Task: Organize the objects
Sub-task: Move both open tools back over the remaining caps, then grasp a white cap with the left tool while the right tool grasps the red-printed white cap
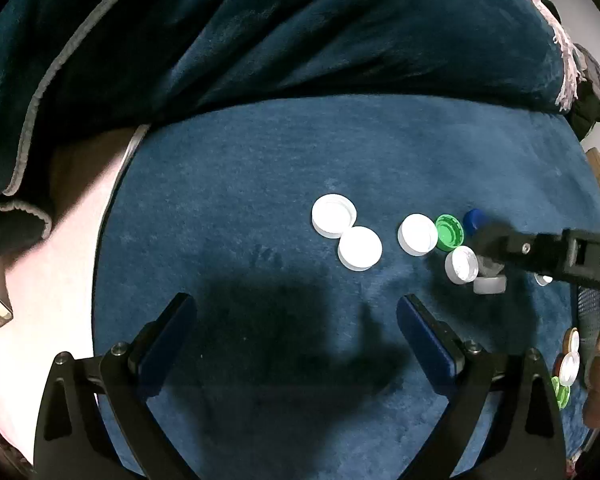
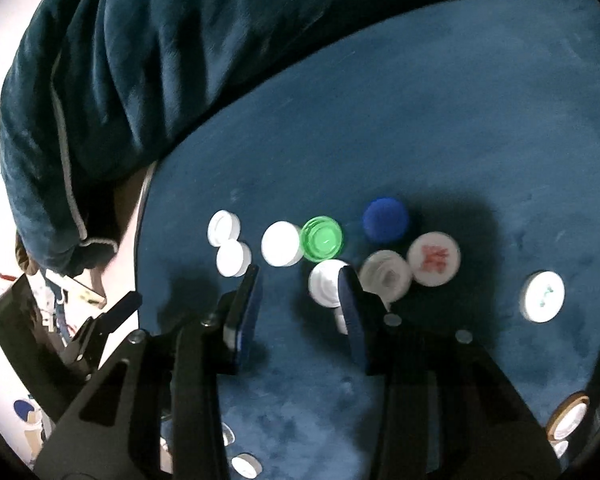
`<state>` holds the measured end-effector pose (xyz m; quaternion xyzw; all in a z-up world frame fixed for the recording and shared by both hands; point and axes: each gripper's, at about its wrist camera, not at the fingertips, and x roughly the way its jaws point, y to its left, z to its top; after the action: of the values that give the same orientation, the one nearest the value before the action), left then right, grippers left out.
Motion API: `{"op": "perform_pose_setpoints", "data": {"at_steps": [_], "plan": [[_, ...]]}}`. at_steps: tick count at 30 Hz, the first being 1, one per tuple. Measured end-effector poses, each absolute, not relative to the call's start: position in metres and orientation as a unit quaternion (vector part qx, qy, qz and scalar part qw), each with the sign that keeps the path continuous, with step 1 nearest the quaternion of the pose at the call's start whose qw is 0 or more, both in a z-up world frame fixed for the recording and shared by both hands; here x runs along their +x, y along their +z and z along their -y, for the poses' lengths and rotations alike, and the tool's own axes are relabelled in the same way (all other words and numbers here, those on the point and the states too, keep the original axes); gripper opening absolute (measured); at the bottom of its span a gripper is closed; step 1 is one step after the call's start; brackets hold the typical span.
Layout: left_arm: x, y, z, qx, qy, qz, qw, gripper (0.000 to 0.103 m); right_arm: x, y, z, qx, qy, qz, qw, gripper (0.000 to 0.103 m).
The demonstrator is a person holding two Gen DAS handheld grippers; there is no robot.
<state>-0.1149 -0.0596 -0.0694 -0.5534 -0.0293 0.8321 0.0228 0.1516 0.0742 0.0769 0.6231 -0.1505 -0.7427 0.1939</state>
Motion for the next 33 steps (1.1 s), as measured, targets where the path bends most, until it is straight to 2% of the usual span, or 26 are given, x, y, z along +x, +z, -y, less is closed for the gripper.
{"op": "perform_pose_setpoints", "data": {"at_steps": [3,6,11,16,24,27,28,33], "plan": [[-0.116,-0.07,0.058,-0.554,0.832,0.03,0.025,0.101,0.154,0.067,-0.076,0.642,-0.726,0.154,0.193,0.04],[-0.118,-0.071,0.057,-0.555,0.831,0.028,0.029,0.101,0.156,0.062,-0.087,0.665,-0.725,0.118,0.139,0.041],[-0.118,-0.071,0.054,-0.556,0.83,0.026,0.034,0.101,0.152,0.082,-0.106,0.631,-0.75,0.154,0.124,0.041],[-0.116,-0.069,0.052,-0.555,0.831,0.02,0.033,0.101,0.147,0.082,-0.113,0.612,-0.783,0.093,0.061,0.041],[-0.117,-0.072,0.043,-0.559,0.828,0.019,0.041,0.101,0.137,0.054,-0.099,0.632,-0.769,0.076,0.057,0.041],[-0.118,-0.074,0.037,-0.56,0.827,0.017,0.048,0.101,0.135,0.044,-0.1,0.637,-0.766,0.065,0.05,0.037],[-0.118,-0.075,0.036,-0.56,0.827,0.016,0.049,0.101,0.135,0.044,-0.101,0.636,-0.767,0.071,0.05,0.033],[-0.119,-0.077,0.027,-0.561,0.825,0.022,0.057,0.101,0.133,0.054,-0.106,0.633,-0.764,0.107,0.065,0.033]]}}
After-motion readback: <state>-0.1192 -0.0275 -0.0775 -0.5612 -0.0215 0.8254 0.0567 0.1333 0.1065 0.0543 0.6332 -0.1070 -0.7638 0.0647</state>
